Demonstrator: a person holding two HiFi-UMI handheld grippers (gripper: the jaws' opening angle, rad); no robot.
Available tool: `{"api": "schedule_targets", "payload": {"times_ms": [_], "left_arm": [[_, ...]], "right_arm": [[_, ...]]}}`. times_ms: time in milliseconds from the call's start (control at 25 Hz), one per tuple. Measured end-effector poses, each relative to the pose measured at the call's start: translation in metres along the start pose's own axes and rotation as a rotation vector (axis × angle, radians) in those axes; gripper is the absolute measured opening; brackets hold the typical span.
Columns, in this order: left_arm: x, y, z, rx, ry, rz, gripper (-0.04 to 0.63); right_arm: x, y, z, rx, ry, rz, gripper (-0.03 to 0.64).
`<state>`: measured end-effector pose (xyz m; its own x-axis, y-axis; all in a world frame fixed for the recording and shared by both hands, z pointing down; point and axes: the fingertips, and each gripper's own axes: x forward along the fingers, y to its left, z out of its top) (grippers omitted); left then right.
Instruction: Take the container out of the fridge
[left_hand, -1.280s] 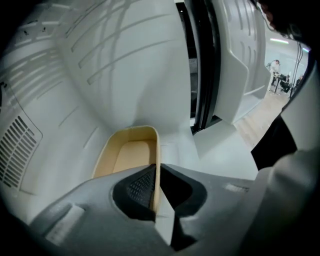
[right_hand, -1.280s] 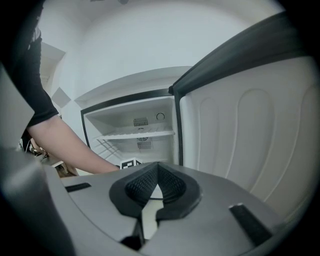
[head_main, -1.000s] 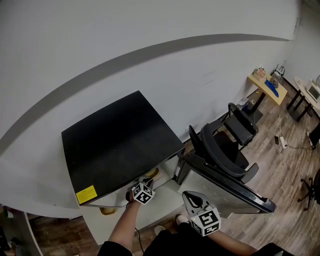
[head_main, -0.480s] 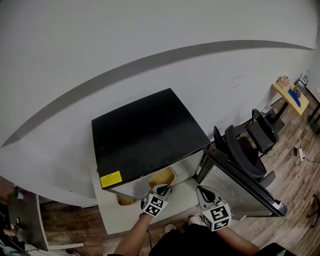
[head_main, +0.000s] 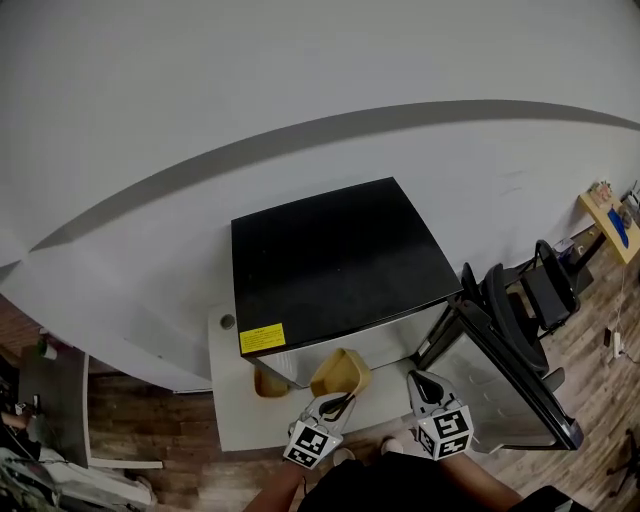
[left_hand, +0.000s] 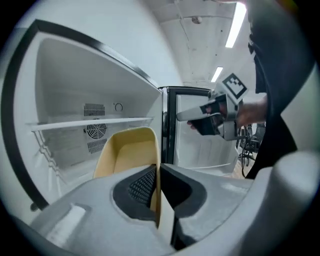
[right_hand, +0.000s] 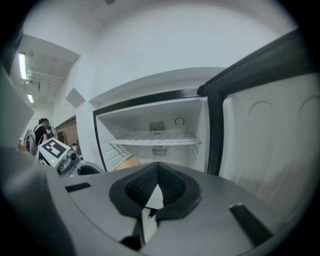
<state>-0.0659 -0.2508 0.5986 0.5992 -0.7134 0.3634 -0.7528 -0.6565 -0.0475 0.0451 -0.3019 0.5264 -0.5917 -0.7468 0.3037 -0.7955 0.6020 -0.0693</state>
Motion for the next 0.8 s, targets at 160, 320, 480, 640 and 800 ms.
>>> {"api": "schedule_targets", "payload": {"times_ms": [160,320,480,640,800], "left_arm": [[-0.030,0.002,0.021,-0.016,-0.062,0.044,0.026],[-0.054,-0.001,0.036,-0.011,-0.101,0.098,0.026],[-0.082,0.005,0.052,-0.091,-0.181,0.203,0.027],[-0.109,0.019,0.061,-0.191,-0.266,0.345,0.028],[-0.124,0.030,0.046,-0.212,-0.242,0.424,0.026]], "right_arm": [[0.007,0.013,0.005,-0.021,0.001,0.039,-0.005],[0.012,0.025,0.008,-0.044,0.007,0.073,-0.005],[0.017,0.037,0.012,-0.062,0.008,0.107,-0.004],[0.022,0.048,0.016,-0.076,0.005,0.137,-0.005],[0.024,0.055,0.018,-0.089,-0.001,0.150,-0.005]]}}
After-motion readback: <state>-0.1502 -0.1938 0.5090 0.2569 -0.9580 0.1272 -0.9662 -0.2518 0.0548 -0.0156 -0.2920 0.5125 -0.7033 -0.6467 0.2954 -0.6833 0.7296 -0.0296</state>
